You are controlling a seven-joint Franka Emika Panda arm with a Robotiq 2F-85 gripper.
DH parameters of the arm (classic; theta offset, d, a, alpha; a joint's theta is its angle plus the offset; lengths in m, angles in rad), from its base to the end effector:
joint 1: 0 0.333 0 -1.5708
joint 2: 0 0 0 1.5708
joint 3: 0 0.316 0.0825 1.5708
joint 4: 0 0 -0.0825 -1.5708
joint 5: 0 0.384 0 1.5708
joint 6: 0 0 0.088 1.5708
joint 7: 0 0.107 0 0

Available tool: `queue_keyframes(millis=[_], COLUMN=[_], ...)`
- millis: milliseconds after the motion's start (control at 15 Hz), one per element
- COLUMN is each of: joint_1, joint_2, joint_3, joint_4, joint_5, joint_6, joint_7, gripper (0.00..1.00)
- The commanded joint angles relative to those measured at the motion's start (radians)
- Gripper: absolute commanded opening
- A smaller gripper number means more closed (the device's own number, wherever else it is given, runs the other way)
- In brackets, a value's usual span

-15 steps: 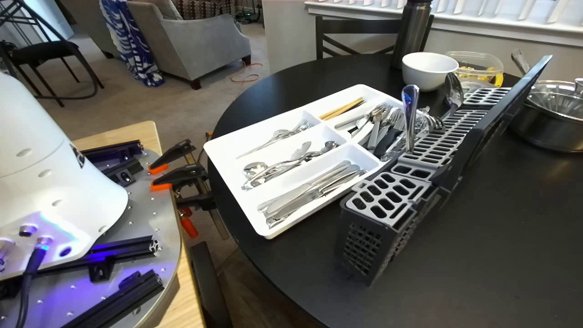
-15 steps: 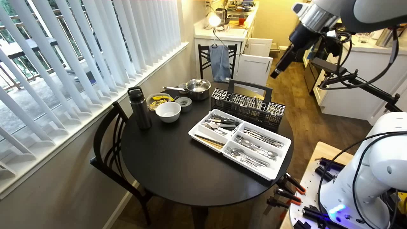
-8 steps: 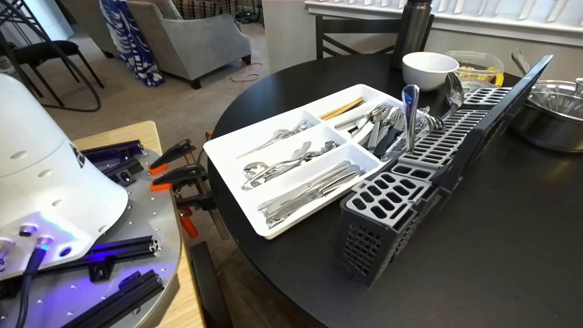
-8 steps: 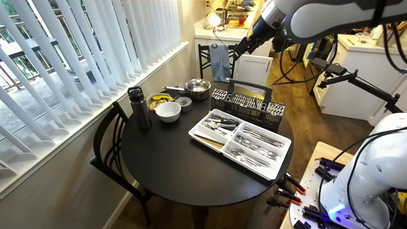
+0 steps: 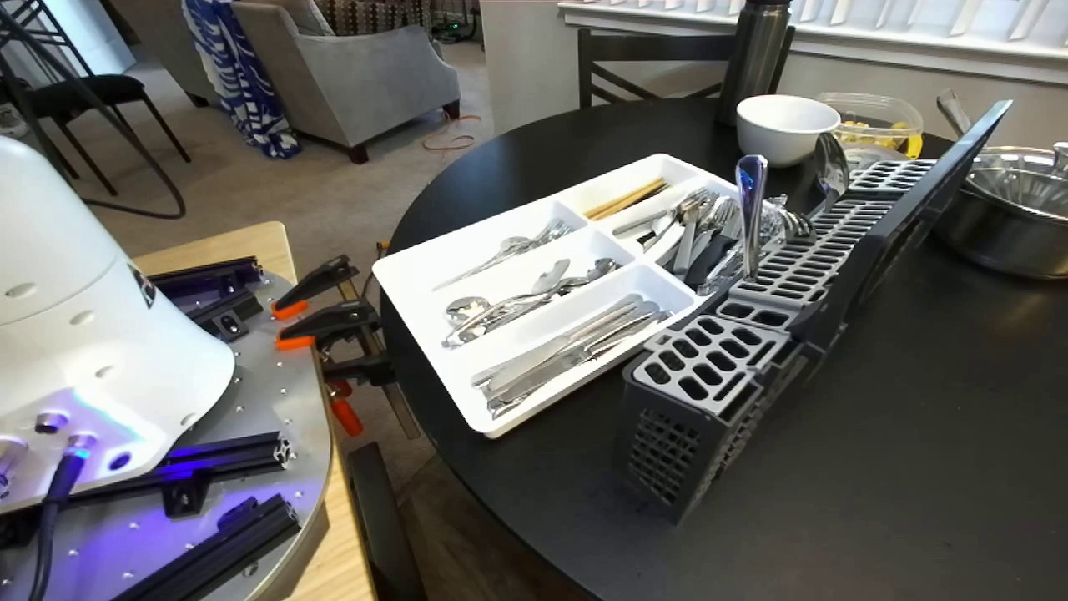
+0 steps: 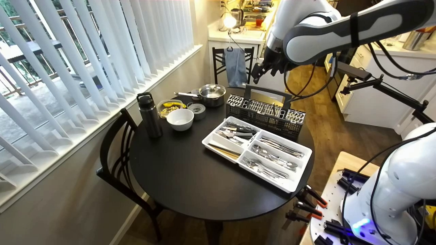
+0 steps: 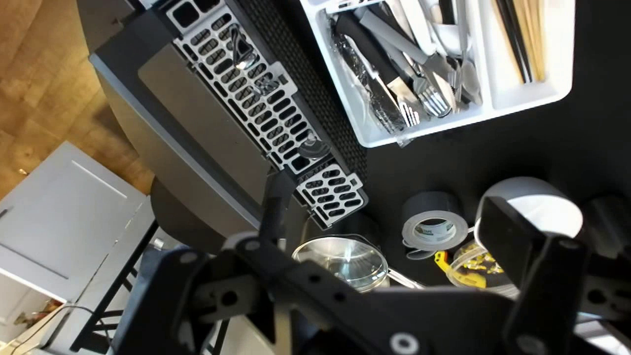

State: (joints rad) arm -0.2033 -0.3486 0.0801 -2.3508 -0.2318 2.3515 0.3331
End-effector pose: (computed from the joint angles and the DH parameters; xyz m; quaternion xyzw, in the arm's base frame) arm 0.4689 -0.0589 0.5020 0.9666 -0.1568 0.1814 0.0903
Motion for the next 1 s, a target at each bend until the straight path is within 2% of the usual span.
queue_keyframes(millis=[0, 267, 333, 600, 733, 933], joint_1=[0.028, 0.031, 0.023, 0.017, 0.034, 0.049], joint_2=[0.005, 0.006, 0.048, 0.187, 0.247, 0.329], joint_3=[-0.02, -0.021, -0.005, 0.051, 0.042, -0.02], joint_4=[0.009, 0.013, 0.042, 0.108, 0.145, 0.215], joint_5=[-0.004, -0.002, 0.021, -0.022, -0.03, 0.001], joint_6=[-0.009, -0.013, -0.037, -0.035, -0.033, -0.033], joint_7=[0.005, 0.004, 0.098, 0.416, 0.545, 0.647], gripper=[1.0, 1.0, 1.0, 1.0, 1.0, 1.0])
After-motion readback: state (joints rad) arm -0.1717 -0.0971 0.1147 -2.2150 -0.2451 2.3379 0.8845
